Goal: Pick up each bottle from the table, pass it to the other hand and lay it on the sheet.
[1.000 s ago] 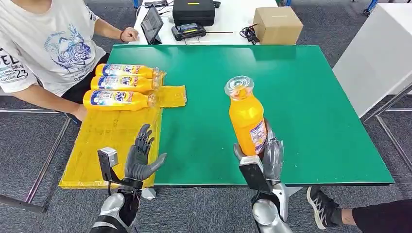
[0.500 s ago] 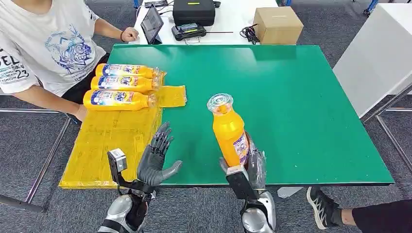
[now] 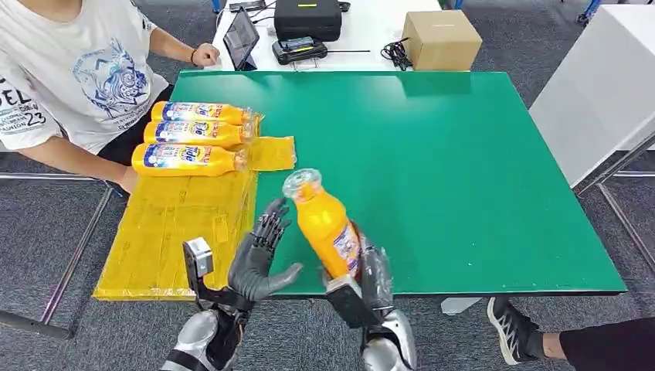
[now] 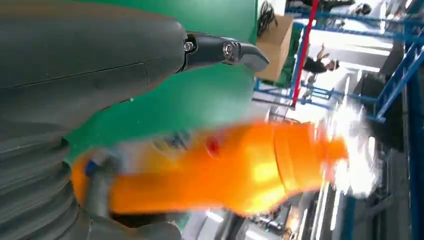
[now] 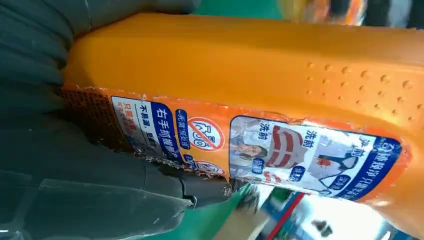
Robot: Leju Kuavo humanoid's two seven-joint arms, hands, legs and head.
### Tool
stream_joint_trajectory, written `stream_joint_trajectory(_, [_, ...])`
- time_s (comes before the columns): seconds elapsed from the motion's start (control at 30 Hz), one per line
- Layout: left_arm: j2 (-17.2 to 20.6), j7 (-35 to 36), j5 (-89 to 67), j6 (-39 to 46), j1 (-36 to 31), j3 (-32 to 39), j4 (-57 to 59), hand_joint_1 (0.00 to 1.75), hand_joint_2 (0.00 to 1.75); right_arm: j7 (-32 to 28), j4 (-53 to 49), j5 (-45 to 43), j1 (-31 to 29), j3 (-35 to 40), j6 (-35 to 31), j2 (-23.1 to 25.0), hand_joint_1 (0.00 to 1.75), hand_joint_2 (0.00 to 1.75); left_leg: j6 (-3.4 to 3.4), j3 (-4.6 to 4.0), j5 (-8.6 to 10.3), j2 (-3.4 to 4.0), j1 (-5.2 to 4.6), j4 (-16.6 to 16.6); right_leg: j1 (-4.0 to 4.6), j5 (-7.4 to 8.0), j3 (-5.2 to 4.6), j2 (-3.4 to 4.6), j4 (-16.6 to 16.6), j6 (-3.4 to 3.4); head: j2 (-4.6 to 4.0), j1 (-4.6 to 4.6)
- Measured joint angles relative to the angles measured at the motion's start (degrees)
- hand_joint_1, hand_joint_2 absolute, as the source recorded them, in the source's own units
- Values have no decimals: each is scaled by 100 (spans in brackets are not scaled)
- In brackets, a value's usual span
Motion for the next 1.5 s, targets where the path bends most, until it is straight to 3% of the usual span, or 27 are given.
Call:
stream_joint_trajectory(0.33, [22, 267, 35, 238, -111, -126, 168, 0, 175, 302, 1136, 485, -612, 966, -413, 190, 175, 175, 1, 0, 2, 0, -2, 0, -2, 1, 1, 0, 0, 0, 0, 0])
stream_joint_trajectory(0.77, [96, 231, 280, 232, -174, 59, 422, 0, 175, 435, 1881, 531, -1031, 1436, -450, 273, 175, 175, 0, 1, 2, 1, -1, 1, -1, 1, -2, 1, 0, 0, 0, 0])
stream_joint_trajectory(0.8, [105, 196, 330, 232, -192, 92, 433, 175, 175, 455, 1923, 540, -1074, 1482, -439, 277, 175, 175, 0, 1, 2, 2, -1, 1, -1, 1, -2, 1, 0, 0, 0, 0])
stream_joint_trajectory(1.5, [136, 122, 1143, -293, -206, 459, 409, 175, 175, 529, 2460, 489, -1488, 1807, -321, 360, 175, 175, 0, 2, 2, 7, -1, 1, -1, 1, -6, 4, 0, 0, 0, -2])
